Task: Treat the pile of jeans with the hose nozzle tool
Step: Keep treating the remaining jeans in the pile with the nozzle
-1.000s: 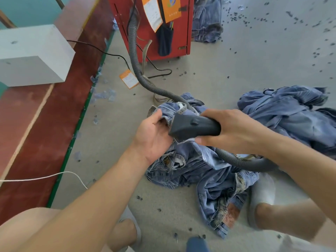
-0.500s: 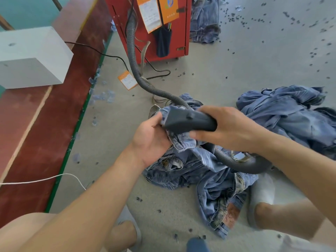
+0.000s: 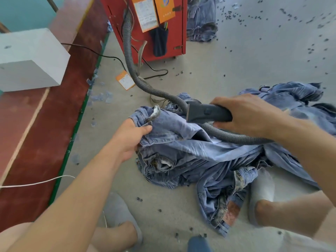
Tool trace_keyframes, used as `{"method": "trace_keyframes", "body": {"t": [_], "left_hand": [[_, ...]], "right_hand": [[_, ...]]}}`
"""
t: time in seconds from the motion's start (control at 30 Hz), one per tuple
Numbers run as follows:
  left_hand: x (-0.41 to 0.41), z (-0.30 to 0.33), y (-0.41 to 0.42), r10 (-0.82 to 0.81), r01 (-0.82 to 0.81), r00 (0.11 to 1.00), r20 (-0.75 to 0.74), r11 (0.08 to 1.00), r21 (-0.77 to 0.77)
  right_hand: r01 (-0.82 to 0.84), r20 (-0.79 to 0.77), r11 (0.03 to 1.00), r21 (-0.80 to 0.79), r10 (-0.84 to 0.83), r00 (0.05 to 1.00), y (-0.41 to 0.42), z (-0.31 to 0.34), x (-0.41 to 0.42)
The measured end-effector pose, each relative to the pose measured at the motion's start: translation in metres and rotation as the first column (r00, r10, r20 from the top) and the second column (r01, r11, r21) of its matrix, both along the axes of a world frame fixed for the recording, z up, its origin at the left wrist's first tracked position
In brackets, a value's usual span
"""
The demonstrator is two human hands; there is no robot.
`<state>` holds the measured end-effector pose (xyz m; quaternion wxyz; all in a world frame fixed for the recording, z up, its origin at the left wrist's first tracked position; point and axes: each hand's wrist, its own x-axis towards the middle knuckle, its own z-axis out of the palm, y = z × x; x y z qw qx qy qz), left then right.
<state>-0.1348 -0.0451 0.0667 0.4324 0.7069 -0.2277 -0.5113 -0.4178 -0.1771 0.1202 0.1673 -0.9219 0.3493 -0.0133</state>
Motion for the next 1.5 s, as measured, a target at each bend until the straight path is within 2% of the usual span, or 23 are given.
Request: {"method": "trace_keyframes", "body": {"t": [0.07,0.1,0.2,0.3,0.53,0.63,0.77,1.0,1.17,1.27,1.4,1.5], "left_hand": [[0.005,0.000,0.001,-0.078,0.075,0.986,0.147,0.997,0.030],[0.007,0.000,0.002,-0.102,0.093,0.980,0.174,0.994,0.060],[0.009,0.001,0.003,-0.097,0.081,0.986,0.139,0.990,0.114],[0.013,0.000,0.003,-0.044,0.035,0.994,0.100,0.996,0.083],[0.012,0.000,0.001,0.000,0.000,1.000,0.014,0.998,0.057],[0.011,0.002,0.001,-0.008,0.008,1.000,0.006,0.999,0.051],[0.010,0.001,0.001,-0.037,0.036,0.999,0.024,0.998,0.041],[0.018,0.002,0.007,-0.035,0.035,0.999,0.017,0.999,0.009],[0.020,0.002,0.008,-0.047,0.047,0.999,-0.002,0.999,-0.021],[0.019,0.001,0.010,-0.044,0.044,0.999,-0.009,0.999,-0.017],[0.021,0.002,0.013,-0.049,0.049,0.998,-0.030,0.999,-0.003],[0.021,0.005,0.014,-0.034,0.034,0.996,-0.078,0.999,-0.006]], "right_hand": [[-0.024,-0.024,0.999,0.033,0.025,0.999,0.005,-0.002,0.003],[-0.026,-0.030,0.999,0.042,0.027,0.999,0.006,-0.002,0.003],[-0.024,-0.013,0.998,0.060,0.025,1.000,0.004,0.000,0.001],[-0.017,-0.037,0.997,0.070,0.020,0.999,-0.001,0.001,-0.003],[-0.078,-0.265,0.996,0.043,0.087,0.960,0.000,-0.028,0.004],[-0.085,-0.320,0.996,-0.034,0.070,0.945,0.007,-0.053,0.018],[-0.074,-0.292,0.993,-0.090,0.044,0.955,0.012,-0.070,0.035],[-0.115,-0.150,0.993,-0.002,0.113,0.982,-0.003,-0.053,0.034],[-0.027,-0.270,1.000,0.005,0.028,0.962,-0.015,-0.048,0.023],[-0.031,-0.293,0.999,-0.018,0.025,0.956,-0.005,-0.052,0.030],[-0.093,-0.156,0.993,0.071,0.103,0.982,0.006,-0.040,0.044],[-0.039,-0.005,0.994,0.105,0.040,0.999,-0.004,-0.018,0.041]]}}
